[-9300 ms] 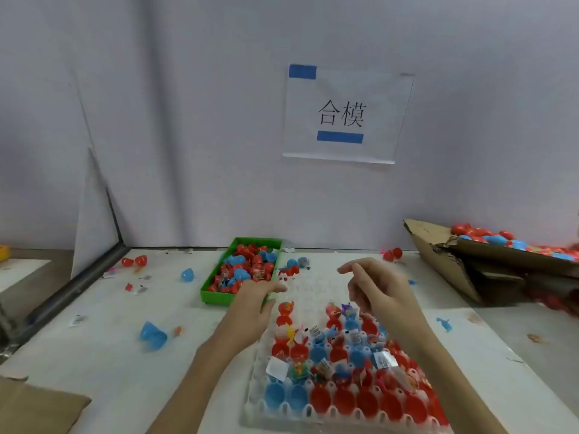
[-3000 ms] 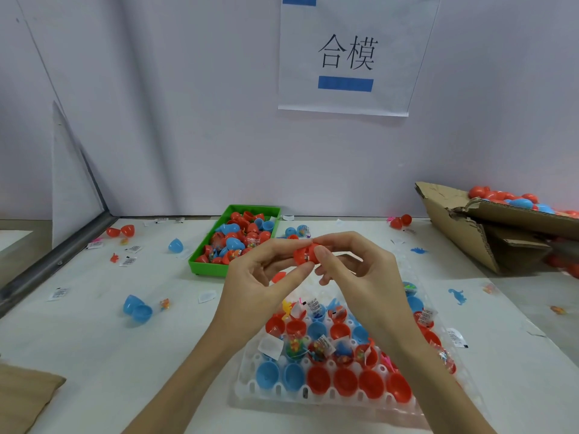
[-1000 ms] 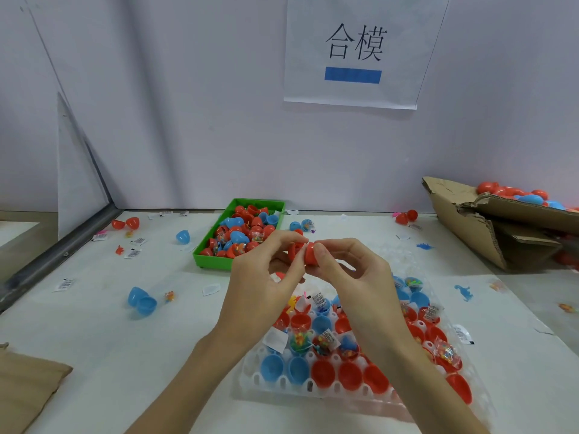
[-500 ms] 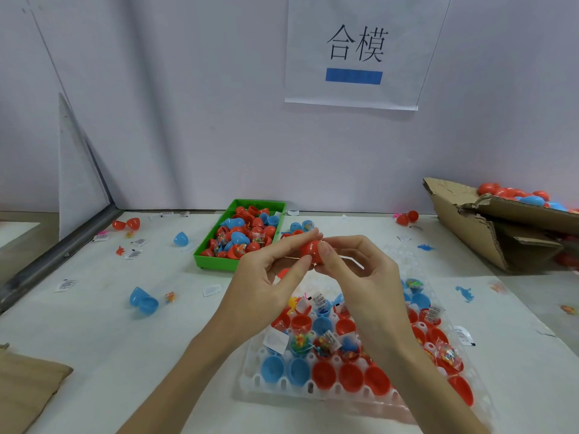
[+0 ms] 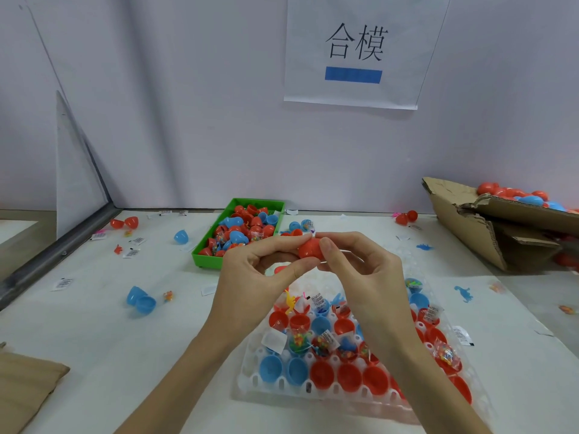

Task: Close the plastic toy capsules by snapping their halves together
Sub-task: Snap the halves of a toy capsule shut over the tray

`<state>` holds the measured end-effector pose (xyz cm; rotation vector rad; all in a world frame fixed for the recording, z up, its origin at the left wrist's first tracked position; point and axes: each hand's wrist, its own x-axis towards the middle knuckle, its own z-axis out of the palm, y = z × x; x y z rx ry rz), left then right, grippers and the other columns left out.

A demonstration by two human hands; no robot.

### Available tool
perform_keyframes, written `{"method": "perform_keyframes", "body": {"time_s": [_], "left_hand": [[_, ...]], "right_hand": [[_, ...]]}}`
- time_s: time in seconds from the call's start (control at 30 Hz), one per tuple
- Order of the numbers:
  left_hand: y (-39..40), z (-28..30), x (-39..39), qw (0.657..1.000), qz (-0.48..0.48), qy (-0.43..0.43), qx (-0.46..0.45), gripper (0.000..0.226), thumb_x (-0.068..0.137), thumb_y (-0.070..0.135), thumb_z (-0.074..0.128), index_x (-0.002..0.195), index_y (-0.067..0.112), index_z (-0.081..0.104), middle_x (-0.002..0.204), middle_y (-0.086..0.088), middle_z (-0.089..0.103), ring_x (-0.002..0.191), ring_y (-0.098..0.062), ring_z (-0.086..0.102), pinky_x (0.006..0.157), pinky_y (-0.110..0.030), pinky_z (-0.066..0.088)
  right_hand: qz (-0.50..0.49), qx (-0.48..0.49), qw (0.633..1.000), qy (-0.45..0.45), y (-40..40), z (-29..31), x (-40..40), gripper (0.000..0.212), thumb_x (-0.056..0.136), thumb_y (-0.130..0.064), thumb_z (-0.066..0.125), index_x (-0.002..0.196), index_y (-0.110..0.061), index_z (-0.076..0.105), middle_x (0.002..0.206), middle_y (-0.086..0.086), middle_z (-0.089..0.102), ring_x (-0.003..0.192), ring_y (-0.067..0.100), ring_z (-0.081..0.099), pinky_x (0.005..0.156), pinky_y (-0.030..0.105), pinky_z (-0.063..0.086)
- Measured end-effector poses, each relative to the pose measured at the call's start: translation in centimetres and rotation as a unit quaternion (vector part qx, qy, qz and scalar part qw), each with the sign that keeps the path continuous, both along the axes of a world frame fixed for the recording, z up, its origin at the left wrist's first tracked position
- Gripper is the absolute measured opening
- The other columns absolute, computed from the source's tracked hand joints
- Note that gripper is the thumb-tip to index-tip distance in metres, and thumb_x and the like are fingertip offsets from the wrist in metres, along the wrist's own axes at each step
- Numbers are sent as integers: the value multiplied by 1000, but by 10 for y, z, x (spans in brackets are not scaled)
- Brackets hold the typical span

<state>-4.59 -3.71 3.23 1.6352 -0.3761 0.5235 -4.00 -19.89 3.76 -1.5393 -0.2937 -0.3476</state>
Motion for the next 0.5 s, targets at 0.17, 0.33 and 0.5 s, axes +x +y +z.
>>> {"method": "perform_keyframes", "body": {"time_s": [0.17,0.33,0.5], "left_hand": [[-2,0,-1,999,15,-26,21,38,79,28,82,114,39,75,106,18,77,99,-10,75,86,-16,58],[2,1,2,997,37,-47,55,39,83,29,78,120,37,73,115,17,67,110,-13,69,95,-22,57],[3,5,0,992,34,-64,104,38,92,33,72,127,46,67,126,25,64,134,-18,52,111,-32,45]], "right_hand": [[38,25,998,37,0,1,-1,17,93,-35,66,106,-28,75,96,-10,79,92,10,76,76,19,60],[168,126,969,130,-8,8,0,23,94,-31,68,114,-21,73,113,9,77,105,29,75,87,33,61],[311,276,890,189,-13,12,3,45,89,-15,74,131,-5,60,129,26,67,121,39,66,92,34,58]]}}
